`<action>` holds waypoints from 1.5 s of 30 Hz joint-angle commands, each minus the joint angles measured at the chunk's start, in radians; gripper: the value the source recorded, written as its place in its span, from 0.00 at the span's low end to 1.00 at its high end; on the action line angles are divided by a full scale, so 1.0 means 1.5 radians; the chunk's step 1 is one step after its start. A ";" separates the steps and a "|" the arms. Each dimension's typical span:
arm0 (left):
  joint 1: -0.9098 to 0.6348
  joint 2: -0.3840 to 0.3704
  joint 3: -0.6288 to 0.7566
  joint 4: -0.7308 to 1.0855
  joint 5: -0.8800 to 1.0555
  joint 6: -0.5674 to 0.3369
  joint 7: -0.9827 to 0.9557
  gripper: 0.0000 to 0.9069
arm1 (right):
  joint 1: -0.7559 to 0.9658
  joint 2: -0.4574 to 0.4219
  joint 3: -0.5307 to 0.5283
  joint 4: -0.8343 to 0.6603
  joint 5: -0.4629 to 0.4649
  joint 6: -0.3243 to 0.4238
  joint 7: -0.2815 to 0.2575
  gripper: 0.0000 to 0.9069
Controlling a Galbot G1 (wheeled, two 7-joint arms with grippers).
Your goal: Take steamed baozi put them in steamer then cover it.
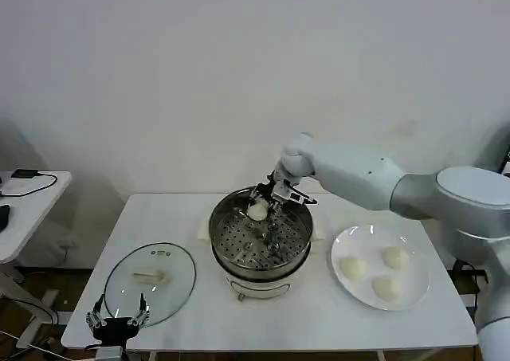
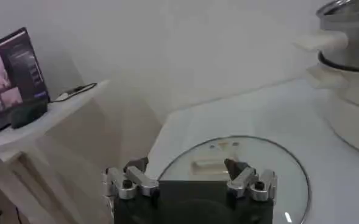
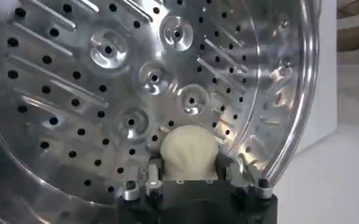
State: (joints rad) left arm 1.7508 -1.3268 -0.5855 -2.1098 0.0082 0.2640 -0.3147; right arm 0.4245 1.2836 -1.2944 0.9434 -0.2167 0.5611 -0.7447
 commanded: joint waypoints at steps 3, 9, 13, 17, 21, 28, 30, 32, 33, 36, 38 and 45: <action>-0.001 0.000 0.003 -0.004 0.000 0.002 -0.004 1.00 | 0.081 -0.014 -0.027 0.068 0.074 -0.032 -0.005 1.00; -0.003 0.001 0.018 -0.013 0.000 0.004 -0.002 1.00 | 0.221 -0.126 -0.122 0.265 0.234 -0.203 -0.029 1.00; -0.006 0.006 0.028 -0.018 0.001 0.006 0.004 1.00 | 0.306 -0.222 -0.185 0.361 0.297 -0.293 -0.023 1.00; -0.014 0.013 0.041 -0.022 0.001 0.015 0.011 1.00 | 0.374 -0.341 -0.247 0.458 0.295 -0.401 -0.002 1.00; -0.020 0.015 0.056 -0.024 0.006 0.017 0.015 1.00 | 0.359 -0.461 -0.271 0.492 0.281 -0.459 0.001 1.00; -0.023 0.014 0.077 -0.016 0.029 0.016 0.019 1.00 | 0.179 -0.587 -0.166 0.484 0.281 -0.504 -0.012 1.00; -0.020 0.014 0.079 -0.015 0.033 0.015 0.020 1.00 | 0.110 -0.599 -0.102 0.476 0.282 -0.507 -0.015 1.00; -0.018 0.013 0.077 -0.015 0.036 0.015 0.020 1.00 | 0.016 -0.607 -0.028 0.465 0.278 -0.516 -0.020 1.00; -0.017 0.012 0.076 -0.013 0.037 0.015 0.020 1.00 | -0.013 -0.608 -0.006 0.461 0.277 -0.519 -0.021 1.00; -0.017 0.009 0.076 -0.010 0.042 0.014 0.020 1.00 | -0.104 -0.607 0.095 0.444 0.264 -0.531 -0.022 1.00; -0.014 0.007 0.077 -0.008 0.047 0.014 0.021 1.00 | -0.186 -0.602 0.154 0.425 0.238 -0.536 -0.028 1.00; -0.010 0.002 0.078 0.001 0.054 0.011 0.020 1.00 | -0.256 -0.583 0.191 0.400 0.233 -0.547 -0.063 1.00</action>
State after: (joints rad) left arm 1.7355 -1.3207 -0.4761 -2.1192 0.0783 0.2808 -0.2848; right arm 0.2812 0.4605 -1.1846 1.5574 0.1458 -0.2056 -0.8077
